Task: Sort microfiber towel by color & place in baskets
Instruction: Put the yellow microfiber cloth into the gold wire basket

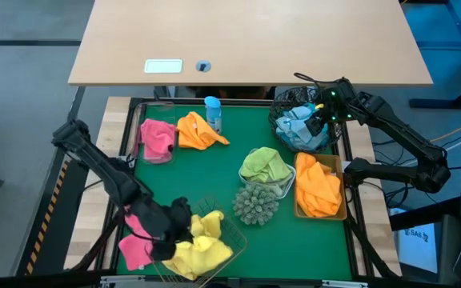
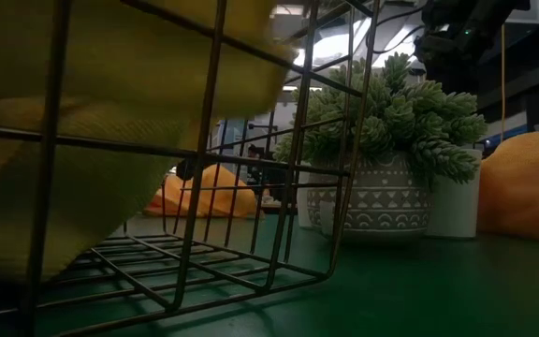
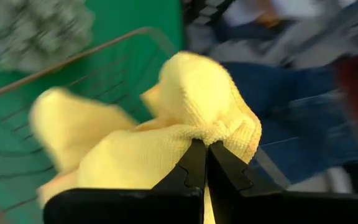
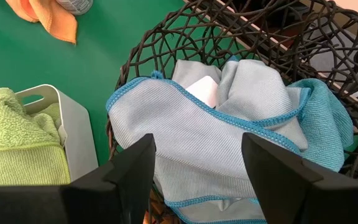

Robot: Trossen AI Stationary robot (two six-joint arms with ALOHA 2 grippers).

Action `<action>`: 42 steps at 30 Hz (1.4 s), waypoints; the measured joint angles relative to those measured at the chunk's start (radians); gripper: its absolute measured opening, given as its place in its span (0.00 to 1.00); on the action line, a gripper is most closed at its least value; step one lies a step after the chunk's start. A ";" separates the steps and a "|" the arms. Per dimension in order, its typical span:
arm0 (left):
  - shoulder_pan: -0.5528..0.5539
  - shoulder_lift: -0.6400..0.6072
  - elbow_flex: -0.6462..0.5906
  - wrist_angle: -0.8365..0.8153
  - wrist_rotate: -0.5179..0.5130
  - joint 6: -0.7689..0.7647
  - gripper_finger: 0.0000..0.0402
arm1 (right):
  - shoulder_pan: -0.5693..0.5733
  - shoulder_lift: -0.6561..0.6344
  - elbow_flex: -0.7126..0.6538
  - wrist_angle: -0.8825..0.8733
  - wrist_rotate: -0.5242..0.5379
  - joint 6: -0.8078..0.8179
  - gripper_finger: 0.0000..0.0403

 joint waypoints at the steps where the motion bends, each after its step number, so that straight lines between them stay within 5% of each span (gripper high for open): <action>1: 0.000 0.017 0.000 -0.021 -0.019 0.000 0.00 | 0.000 0.000 0.000 0.000 0.000 0.000 0.59; 12: 0.002 0.188 -0.001 -0.066 -0.103 -0.008 0.07 | 0.000 0.000 0.000 -0.001 -0.077 0.000 0.59; 20: 0.036 0.211 -0.001 -0.067 -0.126 -0.171 0.20 | 0.000 0.000 0.000 0.018 -0.162 -0.001 0.59; 30: 0.070 0.211 -0.001 -0.017 -0.042 -0.191 0.31 | 0.018 0.000 0.000 0.251 -0.406 0.050 0.59; 36: 0.072 0.207 -0.001 0.067 0.003 -0.186 0.32 | 0.169 0.000 0.000 0.473 -0.394 0.076 0.59; 42: 0.079 0.196 0.002 0.070 0.018 -0.186 0.31 | 0.372 0.020 0.000 0.640 -0.177 0.074 0.59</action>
